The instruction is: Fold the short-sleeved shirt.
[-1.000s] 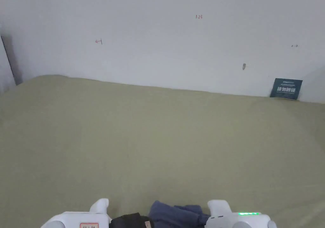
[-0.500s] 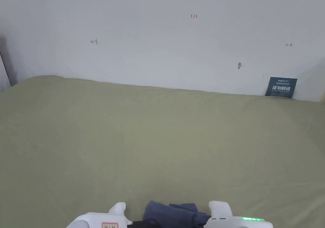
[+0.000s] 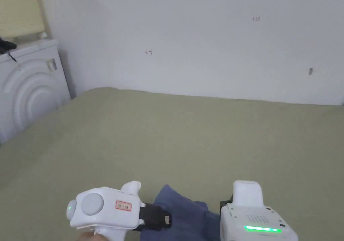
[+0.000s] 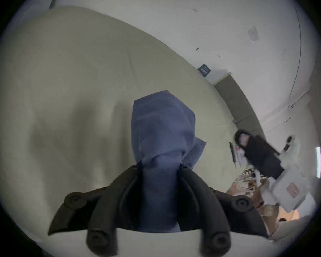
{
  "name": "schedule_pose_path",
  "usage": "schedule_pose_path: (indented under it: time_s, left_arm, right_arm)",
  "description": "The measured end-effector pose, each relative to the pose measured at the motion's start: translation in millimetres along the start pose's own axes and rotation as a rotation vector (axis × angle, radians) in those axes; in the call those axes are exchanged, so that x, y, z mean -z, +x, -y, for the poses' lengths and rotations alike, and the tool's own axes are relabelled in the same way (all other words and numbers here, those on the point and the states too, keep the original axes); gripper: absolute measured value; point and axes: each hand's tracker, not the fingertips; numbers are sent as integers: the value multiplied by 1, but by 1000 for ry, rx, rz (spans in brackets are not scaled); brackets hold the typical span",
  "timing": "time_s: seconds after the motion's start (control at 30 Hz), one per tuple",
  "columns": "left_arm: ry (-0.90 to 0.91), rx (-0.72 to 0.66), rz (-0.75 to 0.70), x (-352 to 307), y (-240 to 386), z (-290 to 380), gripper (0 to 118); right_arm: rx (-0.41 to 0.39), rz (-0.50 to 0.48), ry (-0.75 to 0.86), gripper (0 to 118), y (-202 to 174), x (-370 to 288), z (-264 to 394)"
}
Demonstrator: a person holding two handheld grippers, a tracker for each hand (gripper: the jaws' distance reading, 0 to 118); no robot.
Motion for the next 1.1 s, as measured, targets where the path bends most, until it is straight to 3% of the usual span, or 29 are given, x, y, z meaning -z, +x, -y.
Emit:
schedule_pose_path:
  time_s: [0.17, 0.33, 0.4, 0.5, 0.53, 0.6, 0.63, 0.7, 0.8, 0.87, 0.93, 0.97, 1.0, 1.03, 1.1]
  left_arm:
    - [-22, 23, -153, -65, -87, -42, 28]
    - [-36, 5, -334, -132, -187, -85, 28]
    - [-26, -58, -406, -151, -223, -96, 28]
    - [-18, -46, -496, -168, -269, -103, 29]
    - [-38, -35, -521, -171, -281, -103, 37]
    - [-51, -20, -578, -172, -297, -101, 42]
    - [-46, -24, -619, -173, -307, -100, 61]
    - [-27, -108, -701, -182, -316, -99, 94]
    - [107, -138, -761, -216, -298, -95, 92]
    - [242, -34, -887, -234, -263, -90, 89]
    - [349, 76, -963, -244, -213, -81, 70]
    - [408, 125, -947, -243, -190, -76, 52]
    - [453, 166, -916, -240, -164, -69, 24]
    - [478, 198, -869, -232, -136, -62, 17]
    - [497, 216, -785, -210, -85, -46, 15]
  right_arm:
    - [128, 30, 39, 0, -105, 6, -23]
    - [123, -46, 64, 0, -211, 8, -33]
    - [109, -74, 59, 0, -239, 11, -32]
    - [110, -63, 24, 0, -273, 21, -32]
    - [115, -67, 9, 0, -282, 26, -32]
    - [101, -86, -19, 0, -298, 38, -31]
    - [84, -102, -37, 0, -304, 43, -33]
    - [78, -135, -38, 0, -307, 48, -35]
    - [77, -153, -35, 0, -289, 43, -39]
    - [90, -255, -56, 0, -264, 36, -41]
    - [100, -258, -74, 0, -228, 23, -41]
    - [117, -237, -77, 0, -208, 16, -40]
    - [128, -216, -56, 0, -184, 8, -35]
    - [125, -195, -18, 0, -159, 0, -32]
    - [80, -159, 42, 0, -112, -12, -25]
